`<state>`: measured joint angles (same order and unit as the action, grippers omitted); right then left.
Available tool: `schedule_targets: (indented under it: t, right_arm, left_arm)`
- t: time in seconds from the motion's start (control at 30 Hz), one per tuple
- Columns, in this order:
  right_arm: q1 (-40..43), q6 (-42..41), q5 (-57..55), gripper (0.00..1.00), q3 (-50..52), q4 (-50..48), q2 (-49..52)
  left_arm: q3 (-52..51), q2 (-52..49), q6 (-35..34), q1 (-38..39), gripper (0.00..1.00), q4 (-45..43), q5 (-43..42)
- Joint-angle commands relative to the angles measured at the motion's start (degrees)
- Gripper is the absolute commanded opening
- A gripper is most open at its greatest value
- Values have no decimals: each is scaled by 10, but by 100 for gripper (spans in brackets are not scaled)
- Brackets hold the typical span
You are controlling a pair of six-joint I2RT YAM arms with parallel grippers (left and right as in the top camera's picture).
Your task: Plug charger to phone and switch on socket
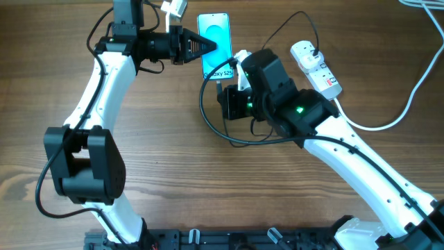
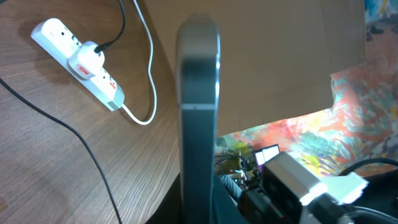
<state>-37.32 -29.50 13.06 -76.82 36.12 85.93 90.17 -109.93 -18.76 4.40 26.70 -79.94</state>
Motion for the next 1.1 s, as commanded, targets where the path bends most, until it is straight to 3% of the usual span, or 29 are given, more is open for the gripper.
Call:
schedule_targets:
  t: [0.0, 1.07]
  right_arm:
    - [2, 10, -2, 4, -28, 6, -4]
    - [2, -7, -10, 4, -27, 13, -2]
  left_arm:
    - [3, 16, 3, -2, 4, -4, -9]
    - [3, 16, -28, -2, 4, -12, -29]
